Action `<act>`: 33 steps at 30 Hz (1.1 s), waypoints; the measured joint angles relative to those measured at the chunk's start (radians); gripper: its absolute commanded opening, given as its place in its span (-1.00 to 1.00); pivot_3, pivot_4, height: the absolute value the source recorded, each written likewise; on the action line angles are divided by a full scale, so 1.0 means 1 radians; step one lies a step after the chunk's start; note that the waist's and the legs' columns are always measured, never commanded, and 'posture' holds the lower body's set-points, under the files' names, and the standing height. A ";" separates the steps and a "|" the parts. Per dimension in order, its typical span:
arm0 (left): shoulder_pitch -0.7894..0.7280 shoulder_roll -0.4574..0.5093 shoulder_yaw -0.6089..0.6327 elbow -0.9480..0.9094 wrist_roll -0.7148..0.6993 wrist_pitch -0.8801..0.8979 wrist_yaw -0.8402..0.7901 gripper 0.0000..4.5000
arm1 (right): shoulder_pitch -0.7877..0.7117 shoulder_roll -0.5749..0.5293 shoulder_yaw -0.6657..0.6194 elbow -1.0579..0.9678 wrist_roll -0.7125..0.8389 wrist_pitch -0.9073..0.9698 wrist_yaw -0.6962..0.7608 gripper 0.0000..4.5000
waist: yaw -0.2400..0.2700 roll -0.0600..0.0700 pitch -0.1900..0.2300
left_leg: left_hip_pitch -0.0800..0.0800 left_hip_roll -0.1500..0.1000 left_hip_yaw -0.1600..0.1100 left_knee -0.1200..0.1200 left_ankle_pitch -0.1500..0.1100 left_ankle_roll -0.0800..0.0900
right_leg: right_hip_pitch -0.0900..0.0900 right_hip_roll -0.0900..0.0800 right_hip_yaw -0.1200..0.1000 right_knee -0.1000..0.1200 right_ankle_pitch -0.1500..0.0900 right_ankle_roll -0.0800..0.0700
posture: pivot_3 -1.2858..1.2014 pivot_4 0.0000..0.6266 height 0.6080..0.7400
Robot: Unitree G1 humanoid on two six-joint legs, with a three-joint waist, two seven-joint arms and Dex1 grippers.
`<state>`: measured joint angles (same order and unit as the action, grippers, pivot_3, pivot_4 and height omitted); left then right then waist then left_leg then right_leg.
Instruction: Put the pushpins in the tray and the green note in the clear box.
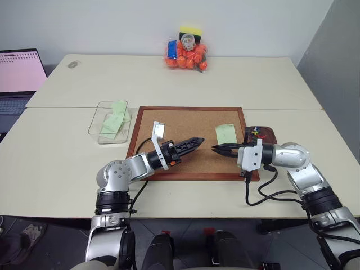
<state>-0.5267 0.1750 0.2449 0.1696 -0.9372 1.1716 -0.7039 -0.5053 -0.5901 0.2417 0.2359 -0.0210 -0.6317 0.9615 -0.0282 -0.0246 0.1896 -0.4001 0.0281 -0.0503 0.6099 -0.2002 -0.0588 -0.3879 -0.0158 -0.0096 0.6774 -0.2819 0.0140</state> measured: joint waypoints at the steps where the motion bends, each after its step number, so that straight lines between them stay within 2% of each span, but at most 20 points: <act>1: 0.000 -0.004 0.000 0.000 -0.002 0.000 0.005 0.94 | 0.000 0.001 0.000 0.000 -0.001 -0.011 -0.002 -1.00 | 0.000 0.000 0.000 | 0.000 0.000 0.000 0.000 0.000 0.000 | 0.000 0.000 0.000 0.000 0.000 0.000 | 0.03 -0.52 1.00; 2: 0.000 -0.006 0.000 0.000 -0.003 0.000 0.008 0.98 | 0.000 0.001 0.001 -0.001 -0.004 -0.019 -0.002 -1.00 | 0.000 0.000 0.000 | 0.000 0.000 0.000 0.000 0.000 0.000 | 0.000 0.000 0.000 0.000 0.000 0.000 | 0.03 -0.52 1.00; 17: -0.007 -0.052 -0.046 0.003 -0.003 -0.003 0.014 0.98 | -0.013 0.052 0.058 -0.036 -0.043 -0.102 -0.028 -1.00 | 0.001 0.000 0.000 | 0.000 0.000 0.000 0.000 0.001 -0.001 | 0.000 0.000 0.000 0.001 0.000 0.000 | 0.03 -0.52 1.00; 22: -0.010 -0.061 -0.077 0.007 0.009 -0.032 -0.006 0.68 | -0.018 0.055 0.069 -0.047 -0.046 -0.101 -0.029 -1.00 | 0.002 0.000 0.000 | 0.000 0.000 0.000 0.000 0.001 -0.001 | 0.000 0.000 0.000 0.001 0.000 0.000 | 0.03 -0.52 1.00; 33: -0.023 -0.053 -0.081 0.029 0.018 -0.067 -0.006 -0.35 | -0.019 0.056 0.078 -0.046 -0.046 -0.103 -0.031 -1.00 | 0.002 0.000 0.000 | 0.000 0.000 0.000 0.000 0.001 -0.001 | 0.000 0.000 0.000 0.001 0.000 0.000 | 0.03 -0.52 1.00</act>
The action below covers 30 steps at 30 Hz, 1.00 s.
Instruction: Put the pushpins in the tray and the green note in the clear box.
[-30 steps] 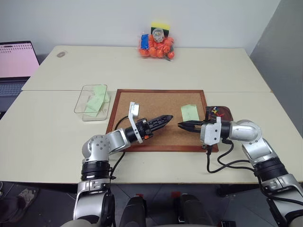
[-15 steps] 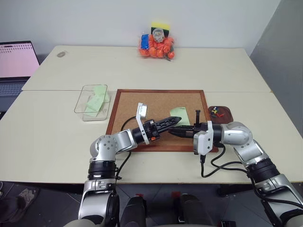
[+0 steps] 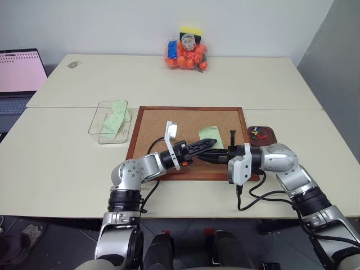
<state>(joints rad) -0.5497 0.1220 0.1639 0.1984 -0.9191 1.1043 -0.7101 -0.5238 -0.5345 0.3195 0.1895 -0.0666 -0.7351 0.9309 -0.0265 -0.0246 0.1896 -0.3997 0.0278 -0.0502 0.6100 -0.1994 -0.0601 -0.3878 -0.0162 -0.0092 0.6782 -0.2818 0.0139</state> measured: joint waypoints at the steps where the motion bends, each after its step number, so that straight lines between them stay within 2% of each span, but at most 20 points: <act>1: 0.000 0.002 0.000 0.000 0.000 0.000 0.000 -0.42 | 0.000 0.000 0.000 0.000 0.000 0.000 0.000 -1.00 | 0.000 0.000 0.000 | 0.000 0.000 0.000 0.000 0.000 0.000 | 0.000 0.000 0.000 0.000 0.000 0.000 | 0.03 -0.52 1.00; 8: 0.000 0.011 -0.003 0.001 0.002 -0.004 -0.004 -0.99 | 0.000 0.001 0.000 0.000 0.002 0.002 -0.011 -1.00 | 0.000 0.000 0.000 | 0.000 0.000 0.000 0.000 0.000 0.000 | 0.000 0.000 0.000 0.000 0.000 0.000 | 0.03 -0.52 1.00; 18: 0.001 0.021 -0.049 0.000 0.050 -0.059 -0.027 -0.99 | 0.004 -0.005 -0.001 -0.033 0.013 0.049 -0.016 -1.00 | 0.000 0.000 0.000 | 0.000 0.000 0.000 0.000 0.000 0.000 | 0.000 0.000 0.000 0.000 0.000 0.000 | 0.03 -0.52 1.00; 30: 0.008 0.049 -0.113 0.008 0.162 -0.202 -0.087 -0.99 | 0.093 -0.001 -0.119 -0.328 0.169 0.396 -0.110 -1.00 | 0.002 0.000 0.000 | 0.000 0.000 0.000 0.000 0.000 0.000 | 0.000 -0.001 0.000 0.000 0.000 0.000 | 0.03 -0.52 1.00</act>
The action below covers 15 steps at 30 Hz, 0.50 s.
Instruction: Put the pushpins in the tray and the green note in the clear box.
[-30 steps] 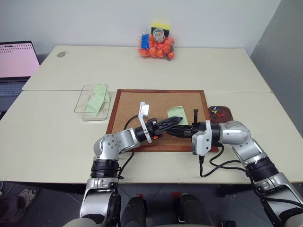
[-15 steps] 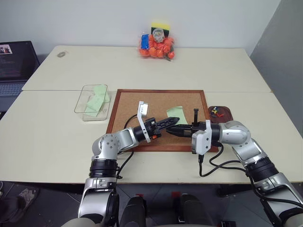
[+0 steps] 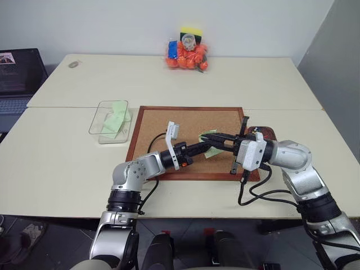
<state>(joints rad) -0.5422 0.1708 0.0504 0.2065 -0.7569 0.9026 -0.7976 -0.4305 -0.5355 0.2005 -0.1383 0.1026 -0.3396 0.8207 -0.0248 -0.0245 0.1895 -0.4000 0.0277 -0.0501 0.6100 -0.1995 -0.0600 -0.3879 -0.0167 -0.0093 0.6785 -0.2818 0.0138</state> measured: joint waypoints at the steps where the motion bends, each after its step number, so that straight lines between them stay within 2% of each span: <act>1: 0.000 0.000 -0.002 0.000 0.008 -0.009 -0.001 -0.99 | 0.010 0.009 -0.018 -0.020 0.006 0.057 -0.026 -1.00 | 0.000 0.000 0.000 | 0.000 0.000 0.000 0.000 0.000 0.000 | 0.000 0.000 0.000 0.000 0.000 0.000 | 0.03 -0.52 1.00; 4: 0.000 0.001 -0.017 -0.003 0.043 -0.066 -0.004 -0.99 | 0.028 0.027 -0.075 -0.040 0.022 0.237 -0.116 -1.00 | 0.002 0.000 0.000 | 0.000 0.000 0.000 0.000 0.000 0.000 | 0.000 0.000 0.000 0.000 0.000 0.000 | 0.03 -0.52 1.00; 10: 0.003 0.045 -0.227 -0.093 0.308 -0.438 -0.105 -0.99 | 0.070 0.088 -0.211 0.004 0.029 0.629 -0.344 -1.00 | 0.013 0.001 0.000 | 0.000 -0.001 0.002 -0.001 0.000 0.000 | -0.001 -0.001 0.002 0.000 0.001 -0.003 | 0.03 -0.52 1.00; 15: -0.008 0.056 -0.347 -0.069 0.491 -0.657 -0.113 -0.99 | 0.027 0.135 -0.299 0.110 0.043 0.801 -0.469 -1.00 | 0.014 0.001 0.000 | -0.001 -0.001 0.002 0.000 0.000 0.001 | -0.001 0.000 0.002 0.000 0.000 0.000 | 0.03 -0.52 1.00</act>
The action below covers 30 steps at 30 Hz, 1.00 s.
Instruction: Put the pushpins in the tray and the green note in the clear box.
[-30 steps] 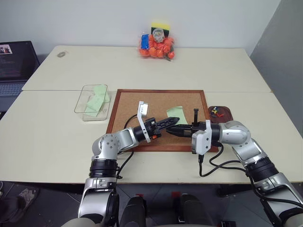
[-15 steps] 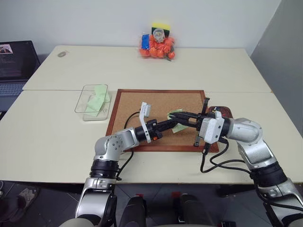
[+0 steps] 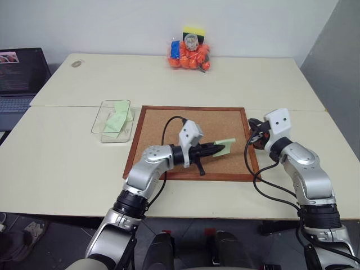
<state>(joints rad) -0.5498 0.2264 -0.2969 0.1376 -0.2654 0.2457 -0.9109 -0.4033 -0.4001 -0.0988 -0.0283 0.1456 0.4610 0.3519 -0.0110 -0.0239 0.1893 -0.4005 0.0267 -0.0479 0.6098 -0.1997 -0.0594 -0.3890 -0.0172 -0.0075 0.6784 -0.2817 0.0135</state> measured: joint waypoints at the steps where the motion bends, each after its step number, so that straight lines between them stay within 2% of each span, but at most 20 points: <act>1: -0.007 -0.002 -0.020 0.016 0.029 -0.037 0.000 -0.99 | -0.015 0.009 -0.022 0.026 0.002 0.029 -0.026 -1.00 | 0.000 0.000 0.000 | 0.000 0.000 0.000 0.000 0.000 0.000 | 0.000 0.000 0.000 0.000 0.000 0.000 | 0.03 -0.52 1.00; 5: -0.027 -0.004 -0.060 0.052 0.106 -0.117 -0.001 -0.99 | -0.062 0.029 -0.086 0.093 0.030 0.101 -0.092 -1.00 | -0.003 0.000 0.000 | -0.001 0.001 0.000 -0.001 0.000 0.000 | -0.001 0.001 0.000 0.000 0.000 0.000 | 0.03 -0.52 1.00; 11: -0.035 -0.003 -0.062 0.097 0.151 -0.161 0.002 -0.99 | -0.081 0.032 -0.147 0.129 0.067 0.186 -0.135 -1.00 | -0.006 0.000 0.000 | -0.001 0.000 0.000 0.000 0.000 0.001 | -0.001 0.001 0.000 0.000 0.000 0.000 | 0.03 -0.52 1.00; 12: -0.035 -0.006 -0.062 0.103 0.153 -0.165 0.002 -1.00 | -0.081 0.033 -0.156 0.134 0.074 0.202 -0.140 -0.78 | -0.007 0.000 0.000 | -0.001 0.000 0.000 0.000 0.000 0.001 | -0.001 0.001 0.000 0.000 0.000 0.000 | 0.03 -0.52 1.00; 13: -0.035 -0.007 -0.062 0.103 0.153 -0.166 0.001 -1.00 | -0.081 0.033 -0.159 0.139 0.076 0.208 -0.143 -0.75 | -0.007 0.000 0.000 | -0.001 0.001 0.000 0.000 0.000 0.001 | -0.001 0.001 0.000 0.000 0.000 0.000 | 0.03 -0.52 1.00; 14: -0.035 -0.008 -0.062 0.103 0.153 -0.167 0.001 -1.00 | -0.081 0.033 -0.161 0.143 0.078 0.213 -0.145 -0.59 | -0.008 0.000 0.000 | -0.001 0.001 0.000 0.000 0.000 0.001 | -0.001 0.001 0.000 0.000 0.000 0.000 | 0.03 -0.52 1.00; 30: -0.035 -0.016 -0.049 0.103 0.151 -0.163 -0.016 -1.00 | -0.099 0.027 -0.163 0.160 0.113 0.221 -0.147 0.98 | -0.018 0.000 0.000 | -0.001 0.001 0.000 0.000 0.000 0.001 | -0.001 0.002 0.000 0.000 0.000 0.000 | 0.03 -0.52 1.00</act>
<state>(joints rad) -0.5850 0.2103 -0.3457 0.2408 -0.1144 0.0824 -0.9269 -0.5026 -0.3727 -0.2622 0.1321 0.2581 0.6820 0.2051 -0.0290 -0.0238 0.1893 -0.4013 0.0275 -0.0481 0.6095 -0.2000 -0.0587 -0.3897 -0.0154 -0.0079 0.6786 -0.2819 0.0137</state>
